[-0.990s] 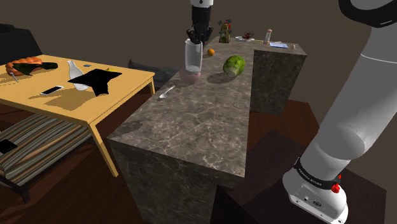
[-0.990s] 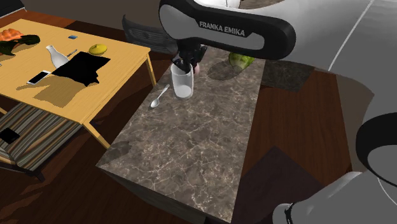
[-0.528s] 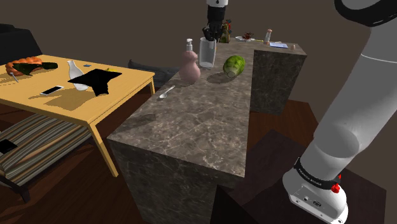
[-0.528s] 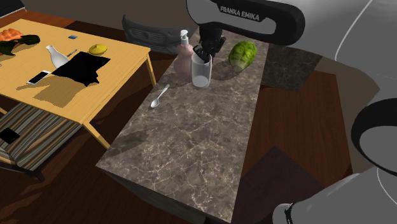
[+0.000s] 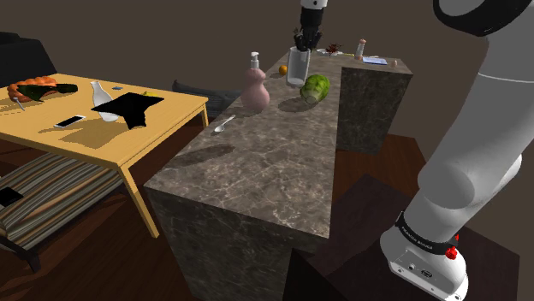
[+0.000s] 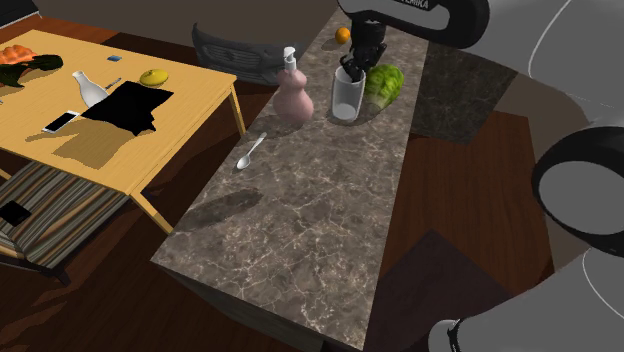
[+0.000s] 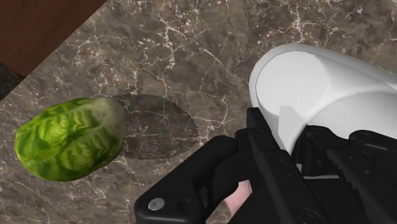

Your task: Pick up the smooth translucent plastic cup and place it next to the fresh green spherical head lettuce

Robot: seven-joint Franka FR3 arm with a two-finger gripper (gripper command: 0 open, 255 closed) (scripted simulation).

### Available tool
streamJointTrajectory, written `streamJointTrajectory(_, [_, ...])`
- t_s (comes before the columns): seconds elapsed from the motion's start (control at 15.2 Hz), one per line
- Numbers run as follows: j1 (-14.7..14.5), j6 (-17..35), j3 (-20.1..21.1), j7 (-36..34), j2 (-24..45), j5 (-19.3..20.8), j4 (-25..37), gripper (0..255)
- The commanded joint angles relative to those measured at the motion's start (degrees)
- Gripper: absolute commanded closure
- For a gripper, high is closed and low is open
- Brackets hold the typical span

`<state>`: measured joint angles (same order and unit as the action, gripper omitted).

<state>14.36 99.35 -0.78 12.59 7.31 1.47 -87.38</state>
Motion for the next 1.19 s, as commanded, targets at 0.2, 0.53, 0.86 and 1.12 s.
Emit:
streamJointTrajectory(0.2, [3.7, -1.5, -2.5, 6.3, 4.4, -1.1, 6.1, 255])
streamJointTrajectory(0.53, [7.8, -3.8, -4.5, 12.4, 10.3, -2.5, 14.3, 255])
streamJointTrajectory(0.86, [10.5, -4.2, -5.5, 15.9, 14.4, -3.6, 18.8, 255])
streamJointTrajectory(1.12, [10.4, -0.6, -5.5, 15.9, 13.5, -3.5, 14.3, 255])
